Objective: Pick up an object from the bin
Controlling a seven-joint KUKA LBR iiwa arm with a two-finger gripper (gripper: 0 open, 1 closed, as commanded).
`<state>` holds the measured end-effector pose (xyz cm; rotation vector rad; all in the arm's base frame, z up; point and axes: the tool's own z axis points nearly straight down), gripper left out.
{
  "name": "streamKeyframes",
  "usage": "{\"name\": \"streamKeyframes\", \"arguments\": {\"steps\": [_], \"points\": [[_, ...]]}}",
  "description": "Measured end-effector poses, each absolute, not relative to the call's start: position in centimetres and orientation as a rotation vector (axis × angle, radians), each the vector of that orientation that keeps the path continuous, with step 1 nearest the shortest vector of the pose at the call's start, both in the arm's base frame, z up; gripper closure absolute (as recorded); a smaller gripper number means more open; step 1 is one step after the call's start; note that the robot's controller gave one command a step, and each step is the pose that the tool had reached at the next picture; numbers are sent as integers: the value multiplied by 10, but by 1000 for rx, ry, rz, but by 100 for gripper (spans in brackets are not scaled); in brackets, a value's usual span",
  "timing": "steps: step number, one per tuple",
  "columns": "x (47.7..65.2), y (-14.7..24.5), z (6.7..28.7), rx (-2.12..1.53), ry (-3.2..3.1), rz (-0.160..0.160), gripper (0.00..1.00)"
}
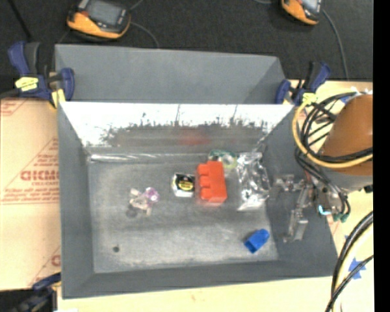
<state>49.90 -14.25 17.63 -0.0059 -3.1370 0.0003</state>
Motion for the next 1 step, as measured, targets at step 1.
{"name": "streamKeyframes", "arguments": {"steps": [1], "points": [[477,-118,70,39,-3157,5,0]]}}
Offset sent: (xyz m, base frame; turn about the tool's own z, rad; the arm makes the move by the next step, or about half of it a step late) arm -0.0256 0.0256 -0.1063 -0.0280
